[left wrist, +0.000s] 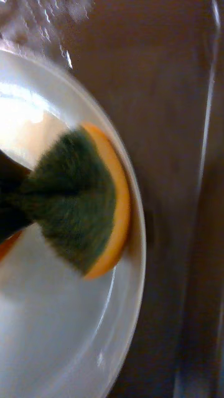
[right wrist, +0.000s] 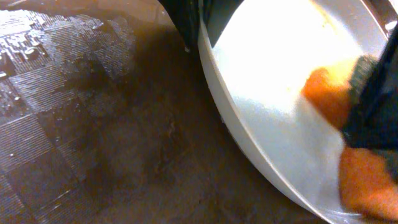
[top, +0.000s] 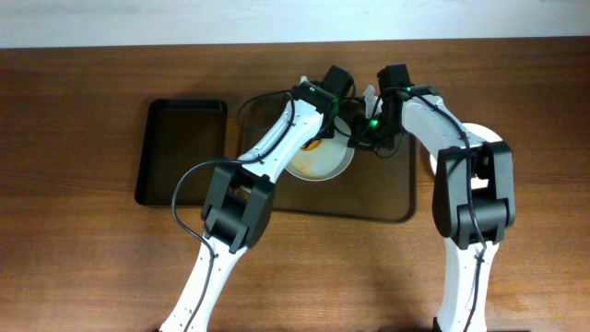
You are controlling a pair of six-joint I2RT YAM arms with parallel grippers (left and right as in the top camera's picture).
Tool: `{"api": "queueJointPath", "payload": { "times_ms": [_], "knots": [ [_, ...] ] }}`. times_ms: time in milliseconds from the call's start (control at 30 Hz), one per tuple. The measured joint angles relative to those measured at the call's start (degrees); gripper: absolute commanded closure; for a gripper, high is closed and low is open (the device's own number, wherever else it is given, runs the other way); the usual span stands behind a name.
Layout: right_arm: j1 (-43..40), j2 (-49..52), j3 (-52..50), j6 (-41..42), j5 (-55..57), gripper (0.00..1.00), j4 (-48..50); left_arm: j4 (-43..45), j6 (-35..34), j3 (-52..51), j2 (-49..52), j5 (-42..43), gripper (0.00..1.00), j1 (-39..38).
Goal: Clean dirty plates on tray and stack at the side
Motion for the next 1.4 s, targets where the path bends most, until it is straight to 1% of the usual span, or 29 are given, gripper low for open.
{"api": "queueJointPath", "payload": {
  "times_ms": [67, 100, 133, 167, 200, 267, 300, 333, 367, 400, 433, 500, 567, 633, 700, 767, 800, 867, 900, 967, 1000, 1033, 1100, 1133, 1200, 1233, 1300, 1333, 1400],
  "knots": [
    [0.0, 0.0, 0.0, 0.0, 0.0, 0.96, 0.0, -5.6, -4.0, 0.0, 0.0, -2.9, 1.00, 0.0],
    [0.0, 0.0, 0.0, 0.0, 0.0, 0.96, 0.0, -8.4, -4.5, 0.2, 0.0, -1.8, 1.00, 0.0],
    [0.0, 0.0, 0.0, 0.0, 0.0, 0.96, 0.0, -14.8, -5.2, 0.5, -0.2, 3.4, 1.00, 0.2],
    [0.0, 0.0, 0.0, 0.0, 0.0, 0.96, 0.0, -16.6, -5.2, 0.6, -0.4, 7.0, 1.00, 0.5],
    [0.0, 0.0, 0.0, 0.0, 0.0, 0.96, 0.0, -18.1, -5.2, 0.7, -0.5, 13.0, 1.00, 0.9],
    [0.0, 0.0, 0.0, 0.0, 0.0, 0.96, 0.0, -17.5, -4.5, 0.6, -0.6, 22.1, 1.00, 1.2],
    [0.0, 0.0, 0.0, 0.0, 0.0, 0.96, 0.0, -15.8, -4.1, 0.6, -0.6, 24.8, 1.00, 1.2],
    [0.0, 0.0, 0.0, 0.0, 0.0, 0.96, 0.0, -11.9, -3.9, 0.5, -0.6, 25.1, 1.00, 1.2],
    [0.0, 0.0, 0.0, 0.1, 0.0, 0.96, 0.0, -9.7, -3.8, 0.4, -0.6, 23.5, 1.00, 1.0],
    [0.0, 0.0, 0.0, 0.2, 0.0, 0.96, 0.0, -5.5, -3.6, 0.4, -0.6, 18.6, 1.00, 0.6],
    [0.0, 0.0, 0.0, 0.3, 0.0, 0.96, 0.0, -1.9, -3.5, 0.3, -0.5, 11.7, 1.00, 0.4],
    [0.0, 0.0, 0.0, 0.3, 0.0, 0.96, 0.0, -0.8, -3.5, 0.0, -0.2, -1.2, 1.00, 0.4],
    [0.0, 0.0, 0.0, 0.3, 0.0, 0.96, 0.0, -4.9, -3.5, -0.1, 0.2, -6.6, 1.00, 0.4],
    [0.0, 0.0, 0.0, 0.3, 0.0, 0.96, 0.0, -11.4, -3.5, -0.2, 0.2, -6.3, 1.00, 0.4],
    [0.0, 0.0, 0.0, 0.3, 0.0, 0.96, 0.1, -16.2, -3.5, 0.3, -0.2, 2.7, 1.00, 0.9],
    [0.0, 0.0, 0.0, 0.3, 0.0, 0.96, 0.1, -16.5, 0.2, 0.4, -0.7, 21.9, 1.00, 1.9],
    [0.0, 0.0, 0.0, 0.3, 0.0, 0.96, 0.1, -14.6, 1.6, 0.3, -0.7, 25.8, 1.00, 2.0],
    [0.0, 0.0, 0.0, 0.3, 0.0, 0.96, 0.1, -8.0, 3.1, 0.1, -0.7, 29.4, 1.00, 1.9],
    [0.0, 0.0, 0.0, 0.3, 0.0, 0.96, 0.1, -4.6, 3.5, -0.1, -0.7, 28.5, 1.00, 1.8],
    [0.0, 0.0, 0.0, 0.3, 0.0, 0.96, 0.1, -0.2, 1.2, -0.2, -0.7, 19.3, 1.00, 1.3],
    [0.0, 0.0, 0.0, 0.3, 0.0, 0.96, 0.1, 0.3, -1.8, -0.2, -0.6, 9.4, 1.00, 1.2],
    [0.0, 0.0, 0.0, 0.3, 0.0, 0.96, 0.1, -0.1, -3.6, -0.2, -0.3, 2.5, 1.00, 1.2],
    [0.0, 0.0, 0.0, 0.2, 0.0, 0.96, 0.1, -3.5, -4.9, -0.2, -0.1, -1.9, 1.00, 1.2],
    [0.0, 0.0, 0.0, 0.3, 0.0, 0.96, 0.1, -5.5, -5.3, -0.2, -0.1, -1.8, 1.00, 1.2],
    [0.0, 0.0, 0.0, 0.3, 0.0, 0.96, 0.1, -14.6, -5.2, 0.5, -0.3, 5.2, 1.00, 1.5],
    [0.0, 0.0, 0.0, 0.3, 0.0, 0.96, 0.1, -19.6, -2.8, 0.7, -0.5, 15.9, 1.00, 2.2],
    [0.0, 0.0, 0.0, 0.3, 0.0, 0.96, 0.1, -20.7, 1.3, 0.6, -0.5, 26.9, 1.00, 2.6],
    [0.0, 0.0, 0.0, 0.3, 0.0, 0.96, 0.1, -19.8, 3.0, 0.3, -0.5, 30.6, 1.00, 2.7],
    [0.0, 0.0, 0.0, 0.3, 0.0, 0.96, 0.1, -13.3, 4.2, -0.1, -0.5, 29.9, 1.00, 2.8]
  ]
}}
